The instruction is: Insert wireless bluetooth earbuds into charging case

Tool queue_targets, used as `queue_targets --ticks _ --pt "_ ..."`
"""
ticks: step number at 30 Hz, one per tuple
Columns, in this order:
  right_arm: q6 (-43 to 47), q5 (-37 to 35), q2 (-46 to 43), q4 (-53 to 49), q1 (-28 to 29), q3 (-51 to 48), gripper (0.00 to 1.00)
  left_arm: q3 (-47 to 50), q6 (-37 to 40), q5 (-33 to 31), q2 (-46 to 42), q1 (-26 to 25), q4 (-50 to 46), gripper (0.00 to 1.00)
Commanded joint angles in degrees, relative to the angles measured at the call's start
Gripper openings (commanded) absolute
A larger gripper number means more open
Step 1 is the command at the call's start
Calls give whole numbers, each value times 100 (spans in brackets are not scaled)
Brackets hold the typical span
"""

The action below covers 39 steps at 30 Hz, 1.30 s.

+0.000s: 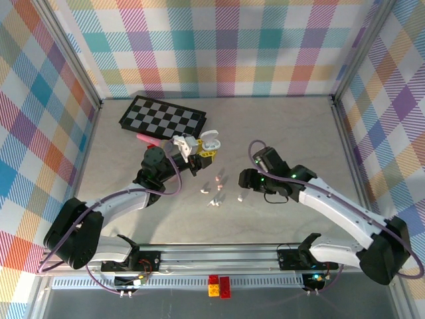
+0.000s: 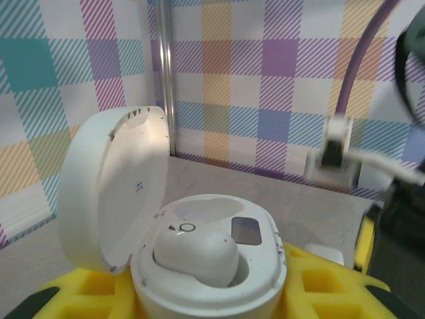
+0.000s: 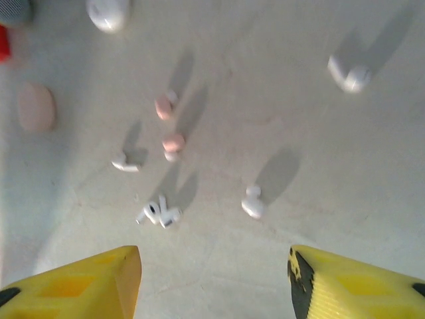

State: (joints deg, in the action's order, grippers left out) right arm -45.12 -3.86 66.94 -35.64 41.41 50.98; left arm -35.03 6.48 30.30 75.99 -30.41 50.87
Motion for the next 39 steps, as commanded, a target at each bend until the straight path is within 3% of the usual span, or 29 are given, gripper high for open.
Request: queue_targets --ticks 1,16,39 --pt "-719 1006 290 647 16 -430 61 -2 -103 -45 -189 119 -46 33" --pt "-1471 1915 1333 2260 25 -1139 61 16 -307 -34 -232 185 204 34" --pt "-1739 1143 1896 2652 8 -1144 61 31 -261 51 -365 185 103 33"
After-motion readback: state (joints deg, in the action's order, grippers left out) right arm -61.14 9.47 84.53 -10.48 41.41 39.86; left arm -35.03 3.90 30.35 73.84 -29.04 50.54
